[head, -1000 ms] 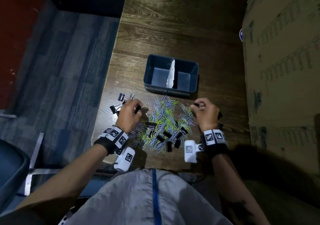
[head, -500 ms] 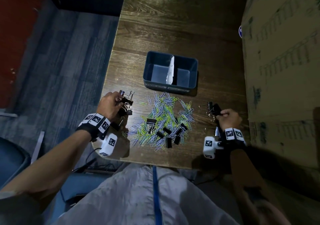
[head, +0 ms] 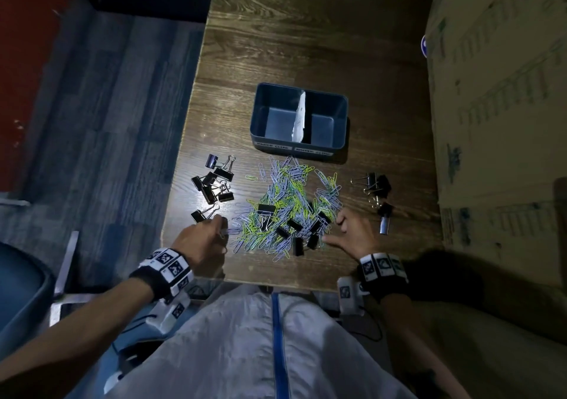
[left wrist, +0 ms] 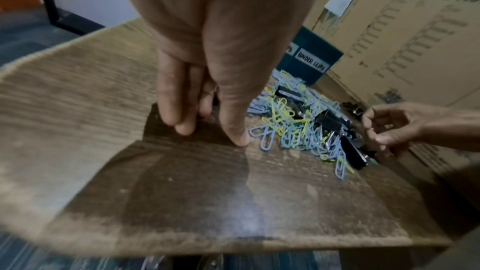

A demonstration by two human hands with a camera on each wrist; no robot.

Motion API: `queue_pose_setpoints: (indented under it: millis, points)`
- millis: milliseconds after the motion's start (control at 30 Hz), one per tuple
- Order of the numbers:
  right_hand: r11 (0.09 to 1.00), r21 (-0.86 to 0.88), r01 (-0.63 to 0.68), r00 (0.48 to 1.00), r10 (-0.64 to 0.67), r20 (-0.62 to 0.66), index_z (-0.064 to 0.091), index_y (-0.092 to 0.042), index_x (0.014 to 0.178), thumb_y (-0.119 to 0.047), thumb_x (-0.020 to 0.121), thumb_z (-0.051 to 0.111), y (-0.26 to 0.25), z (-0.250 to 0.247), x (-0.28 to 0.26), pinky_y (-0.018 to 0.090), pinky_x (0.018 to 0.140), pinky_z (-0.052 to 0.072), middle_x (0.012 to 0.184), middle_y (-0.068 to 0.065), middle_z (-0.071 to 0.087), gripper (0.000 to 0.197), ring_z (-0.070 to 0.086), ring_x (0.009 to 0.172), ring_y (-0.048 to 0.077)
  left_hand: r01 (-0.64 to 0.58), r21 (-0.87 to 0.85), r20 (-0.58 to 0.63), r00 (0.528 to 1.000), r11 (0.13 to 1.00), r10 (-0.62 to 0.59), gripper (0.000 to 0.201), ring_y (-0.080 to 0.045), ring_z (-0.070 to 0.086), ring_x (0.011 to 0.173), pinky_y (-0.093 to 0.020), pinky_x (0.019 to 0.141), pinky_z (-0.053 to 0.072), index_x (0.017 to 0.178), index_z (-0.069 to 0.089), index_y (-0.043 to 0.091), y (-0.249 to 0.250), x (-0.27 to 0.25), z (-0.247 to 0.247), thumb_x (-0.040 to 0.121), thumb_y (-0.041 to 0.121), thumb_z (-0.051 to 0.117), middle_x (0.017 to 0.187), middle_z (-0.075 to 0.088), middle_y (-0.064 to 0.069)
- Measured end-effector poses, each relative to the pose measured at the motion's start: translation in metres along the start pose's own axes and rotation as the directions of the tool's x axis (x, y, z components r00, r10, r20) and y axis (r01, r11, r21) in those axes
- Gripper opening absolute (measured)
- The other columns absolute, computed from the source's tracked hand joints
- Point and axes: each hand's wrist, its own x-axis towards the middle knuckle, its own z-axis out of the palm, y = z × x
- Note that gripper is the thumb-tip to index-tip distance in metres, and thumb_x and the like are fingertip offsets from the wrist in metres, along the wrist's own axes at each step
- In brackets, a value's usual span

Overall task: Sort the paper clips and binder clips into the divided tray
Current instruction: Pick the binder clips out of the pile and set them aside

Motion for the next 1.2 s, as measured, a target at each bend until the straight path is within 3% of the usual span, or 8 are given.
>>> queue_pose_setpoints:
  millis: [100, 367, 467, 567, 700, 867, 1000, 1200]
  points:
    - [0.995, -0.094, -0.023, 0.999, 0.026, 0.032, 0.041, -0.027, 0.097, -0.039, 0.062, 0.09, -0.005, 0.017, -0.002, 0.038, 0.081, 0.047, 0.106, -0.004, 0.053, 0.062, 0.053, 0.096, 0.019, -0.021, -0.053, 0.02, 1.0, 0.998, 0.023, 0.046, -0.019, 0.056, 0.074, -0.029, 0.067, 0.044, 0.116, 0.04, 0.019, 0.011, 0.014, 0.003, 0.082, 0.025, 0.071, 0.1, 0.066, -0.007]
    - [0.997, -0.061, 0.037, 0.992, -0.044, -0.115, 0.041, -0.027, 0.099, -0.024, 0.073, 0.085, -0.019, 0.032, 0.004, 0.035, 0.073, 0.044, 0.107, -0.003, 0.052, 0.051, 0.054, 0.096, 0.02, -0.115, -0.209, -0.02, 0.993, 0.971, 0.113, 0.025, -0.015, 0.062, 0.086, -0.034, 0.078, 0.053, 0.116, 0.047, 0.018, 0.063, 0.049, 0.002, 0.093, 0.024, 0.057, 0.111, 0.059, -0.001]
    - [0.997, -0.071, 0.043, 0.987, -0.053, -0.154, 0.042, -0.031, 0.101, -0.025, 0.077, 0.081, -0.018, 0.027, 0.005, 0.035, 0.078, 0.046, 0.113, -0.006, 0.049, 0.046, 0.054, 0.102, 0.017, -0.152, -0.148, -0.181, 0.976, 0.977, 0.124, 0.031, -0.012, 0.053, 0.081, -0.031, 0.071, 0.053, 0.113, 0.045, 0.018, 0.071, 0.046, -0.001, 0.088, 0.019, 0.064, 0.11, 0.048, 0.002]
    - [0.994, -0.075, 0.085, 0.991, -0.093, -0.1, 0.04, -0.031, 0.095, -0.037, 0.076, 0.081, -0.018, 0.021, 0.0, 0.036, 0.078, 0.047, 0.111, -0.008, 0.047, 0.045, 0.052, 0.097, 0.014, -0.118, -0.149, -0.179, 0.98, 0.982, 0.091, 0.038, -0.008, 0.043, 0.08, -0.024, 0.07, 0.044, 0.107, 0.036, 0.022, 0.064, 0.039, -0.006, 0.089, 0.046, 0.06, 0.103, 0.037, 0.007]
    - [0.974, -0.171, 0.152, 0.984, -0.132, 0.119, 0.033, -0.033, 0.087, -0.046, 0.065, 0.086, -0.026, 0.027, -0.009, 0.043, 0.082, 0.05, 0.106, -0.008, 0.047, 0.059, 0.053, 0.096, 0.019, -0.087, 0.129, 0.012, 0.996, 0.988, 0.086, 0.068, -0.022, 0.059, 0.079, -0.032, 0.067, 0.046, 0.108, 0.034, 0.021, 0.055, 0.034, 0.001, 0.072, 0.074, 0.059, 0.101, 0.057, -0.002]
    - [0.965, -0.194, 0.178, 0.98, -0.156, 0.124, 0.031, -0.033, 0.091, -0.044, 0.066, 0.086, -0.038, 0.041, -0.005, 0.05, 0.083, 0.052, 0.117, -0.003, 0.046, 0.062, 0.056, 0.101, 0.027, -0.101, 0.027, 0.034, 0.994, 0.994, 0.101, 0.058, -0.023, 0.06, 0.077, -0.035, 0.069, 0.052, 0.108, 0.037, 0.018, 0.063, 0.049, 0.023, 0.081, 0.067, 0.053, 0.099, 0.062, -0.006]
    - [0.972, -0.152, 0.181, 0.983, -0.177, 0.041, 0.04, -0.032, 0.091, -0.035, 0.073, 0.084, -0.037, 0.04, 0.002, 0.045, 0.079, 0.054, 0.111, -0.004, 0.052, 0.048, 0.058, 0.095, 0.022, -0.146, -0.09, -0.062, 0.988, 0.985, 0.141, 0.028, -0.02, 0.055, 0.07, -0.03, 0.062, 0.046, 0.1, 0.041, 0.015, 0.07, 0.053, 0.017, 0.092, 0.033, 0.06, 0.085, 0.055, -0.001]
    - [0.983, -0.125, 0.135, 0.987, -0.144, -0.069, 0.063, -0.022, 0.091, -0.021, 0.078, 0.082, -0.033, 0.037, 0.007, 0.04, 0.074, 0.056, 0.1, -0.003, 0.058, 0.023, 0.063, 0.087, 0.022, -0.198, -0.168, -0.166, 0.971, 0.966, 0.17, 0.04, -0.017, 0.053, 0.091, -0.036, 0.076, 0.054, 0.116, 0.036, 0.021, 0.077, 0.057, 0.008, 0.085, 0.028, 0.061, 0.115, 0.042, -0.002]
